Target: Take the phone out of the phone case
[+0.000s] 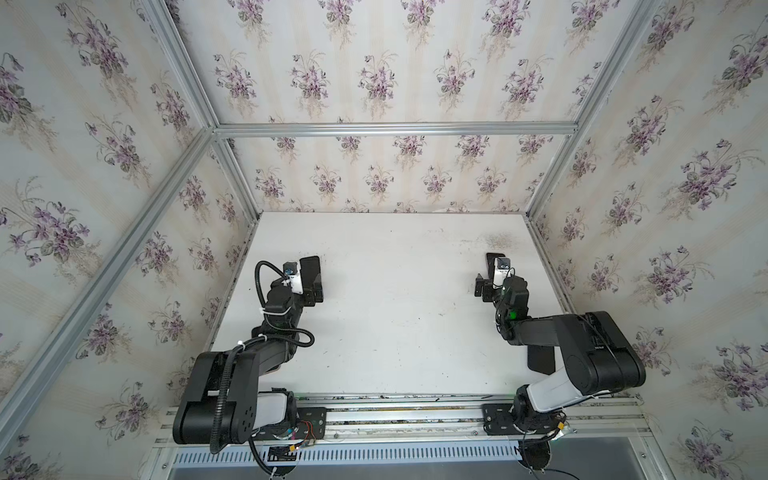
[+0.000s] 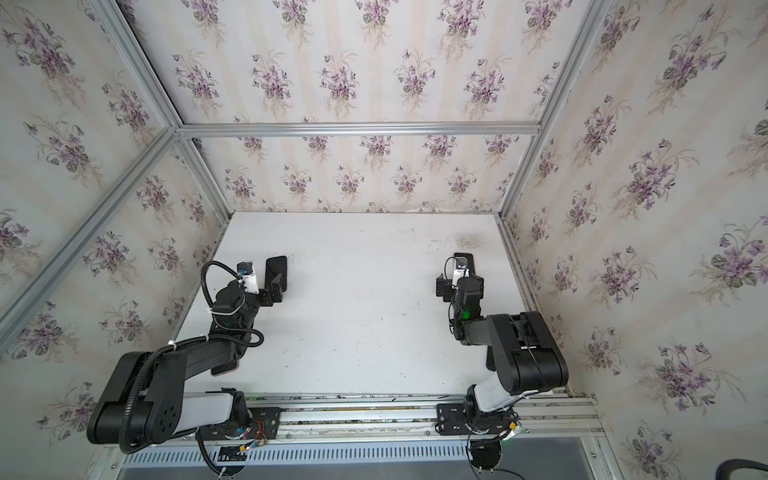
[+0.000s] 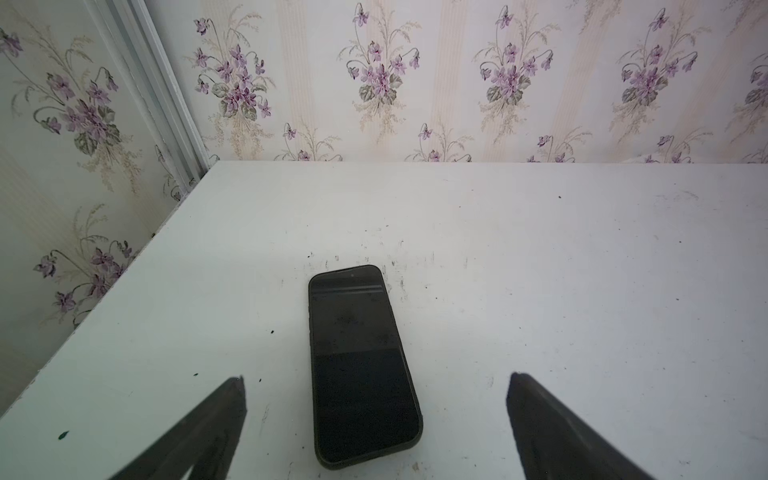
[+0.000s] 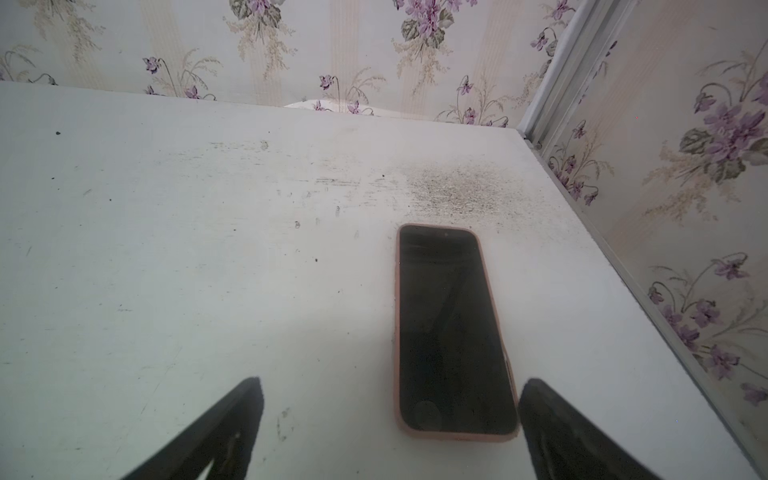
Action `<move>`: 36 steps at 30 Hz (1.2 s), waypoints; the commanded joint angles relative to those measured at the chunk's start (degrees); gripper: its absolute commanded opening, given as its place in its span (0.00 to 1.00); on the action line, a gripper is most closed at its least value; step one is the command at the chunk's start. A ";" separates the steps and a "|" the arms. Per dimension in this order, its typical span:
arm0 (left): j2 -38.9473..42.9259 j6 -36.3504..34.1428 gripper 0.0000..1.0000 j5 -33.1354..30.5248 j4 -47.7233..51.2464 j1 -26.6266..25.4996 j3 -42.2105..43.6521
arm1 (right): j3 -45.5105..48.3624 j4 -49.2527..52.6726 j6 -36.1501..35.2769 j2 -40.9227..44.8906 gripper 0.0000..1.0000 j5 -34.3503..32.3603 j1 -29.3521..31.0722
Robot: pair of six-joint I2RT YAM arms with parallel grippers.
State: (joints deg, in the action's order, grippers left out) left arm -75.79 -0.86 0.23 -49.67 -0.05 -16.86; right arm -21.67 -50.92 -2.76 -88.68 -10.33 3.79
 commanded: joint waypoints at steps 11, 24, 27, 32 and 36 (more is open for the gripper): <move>-0.06 -0.42 1.00 -0.08 -2.54 -0.11 -0.10 | -0.05 -2.21 0.52 0.00 1.00 -0.40 0.05; -0.06 -0.46 1.00 -0.05 -2.52 -0.03 -0.10 | -0.16 -2.08 0.66 -0.09 1.00 -0.27 -0.01; -0.06 -0.46 1.00 -0.05 -2.53 0.03 -0.10 | -0.27 -1.97 0.66 -0.09 1.00 -0.22 -0.08; -0.15 -0.37 1.00 -0.05 -2.35 -0.03 -0.19 | -0.35 -1.62 0.66 0.00 1.00 -0.13 -0.09; 0.43 -0.73 1.00 0.64 -2.97 0.03 -0.07 | -0.56 -1.04 0.49 0.78 1.00 -0.66 0.11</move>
State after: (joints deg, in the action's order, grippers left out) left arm -75.83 -0.86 0.25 -49.67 -0.05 -16.86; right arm -21.67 -50.68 -2.76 -88.55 -10.33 3.73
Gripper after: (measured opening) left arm 0.996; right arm 0.996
